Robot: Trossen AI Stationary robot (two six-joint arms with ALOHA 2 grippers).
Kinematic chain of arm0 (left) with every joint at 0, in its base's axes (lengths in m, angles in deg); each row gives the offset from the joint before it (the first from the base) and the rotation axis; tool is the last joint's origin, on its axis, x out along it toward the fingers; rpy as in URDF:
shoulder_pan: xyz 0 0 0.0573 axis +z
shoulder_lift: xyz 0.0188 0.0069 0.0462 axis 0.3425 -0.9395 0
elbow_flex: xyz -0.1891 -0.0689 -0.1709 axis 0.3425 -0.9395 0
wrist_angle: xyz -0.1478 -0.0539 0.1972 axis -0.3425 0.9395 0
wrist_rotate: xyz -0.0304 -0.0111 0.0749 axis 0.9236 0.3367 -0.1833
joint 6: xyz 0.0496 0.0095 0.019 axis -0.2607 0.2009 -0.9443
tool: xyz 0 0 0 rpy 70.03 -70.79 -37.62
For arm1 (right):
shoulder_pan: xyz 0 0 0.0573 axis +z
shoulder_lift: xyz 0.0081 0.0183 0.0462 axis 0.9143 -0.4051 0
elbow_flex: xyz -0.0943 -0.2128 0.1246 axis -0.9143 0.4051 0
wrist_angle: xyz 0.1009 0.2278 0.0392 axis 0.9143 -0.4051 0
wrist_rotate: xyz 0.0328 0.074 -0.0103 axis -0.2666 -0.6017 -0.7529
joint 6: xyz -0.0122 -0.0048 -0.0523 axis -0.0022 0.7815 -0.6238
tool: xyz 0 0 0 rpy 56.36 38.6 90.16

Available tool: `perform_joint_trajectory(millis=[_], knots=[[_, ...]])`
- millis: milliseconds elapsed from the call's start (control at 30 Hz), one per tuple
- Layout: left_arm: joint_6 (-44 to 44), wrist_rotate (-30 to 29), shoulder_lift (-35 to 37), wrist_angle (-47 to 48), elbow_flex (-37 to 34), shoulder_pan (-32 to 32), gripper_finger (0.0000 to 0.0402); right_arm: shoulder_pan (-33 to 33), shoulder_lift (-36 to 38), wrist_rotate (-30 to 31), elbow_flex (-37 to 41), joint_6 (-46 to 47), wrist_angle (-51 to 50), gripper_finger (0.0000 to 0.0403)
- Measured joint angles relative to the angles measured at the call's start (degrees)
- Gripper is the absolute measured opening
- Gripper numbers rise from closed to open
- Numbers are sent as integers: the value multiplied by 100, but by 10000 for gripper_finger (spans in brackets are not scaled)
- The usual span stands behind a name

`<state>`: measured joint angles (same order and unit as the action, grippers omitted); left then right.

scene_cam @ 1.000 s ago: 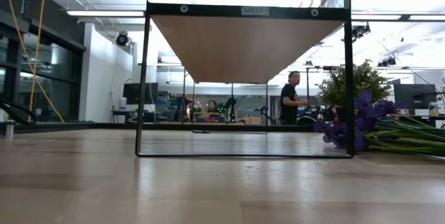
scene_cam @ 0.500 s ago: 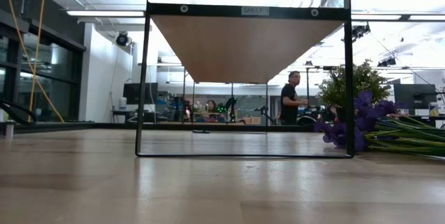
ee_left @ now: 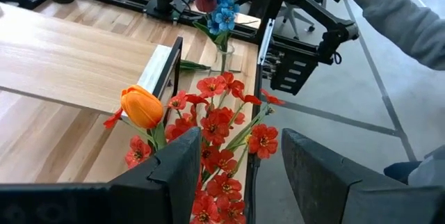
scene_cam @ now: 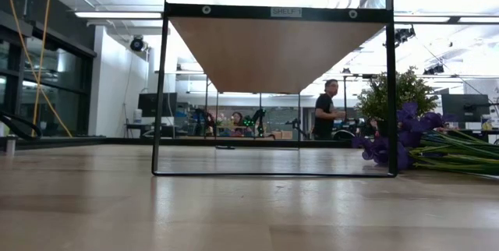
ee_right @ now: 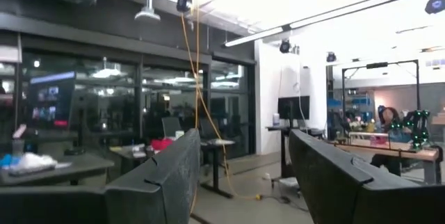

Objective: Pick and place flowers into a vace then onto a shelf
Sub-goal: Put the violet flowers into the right transparent vase

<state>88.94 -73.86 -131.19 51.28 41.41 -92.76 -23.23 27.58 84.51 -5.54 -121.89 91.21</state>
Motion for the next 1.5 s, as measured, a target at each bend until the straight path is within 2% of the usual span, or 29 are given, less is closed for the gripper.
perform_joint_trajectory(millis=[233,400,567,767,1000,1200,1500], knots=[[43,0,0,0,1,1,232,2,-469,282,-1047,446,-1492,217],[39,0,0,7,0,0,232,1,-1144,1073,-2009,927,-2688,216],[26,0,-1,63,2,0,232,0,-1878,1562,-2803,1345,-3573,211],[23,0,0,75,0,1,232,2,-2608,1509,-3295,1313,-3655,216],[23,0,-1,92,1,2,232,2,-3126,1317,-3511,1390,-3656,215],[-129,2,0,92,1,0,232,2,-3350,1362,-3511,1783,-3659,212],[-147,54,0,92,1,0,232,2,-3482,1439,-3514,3089,-3797,215]])
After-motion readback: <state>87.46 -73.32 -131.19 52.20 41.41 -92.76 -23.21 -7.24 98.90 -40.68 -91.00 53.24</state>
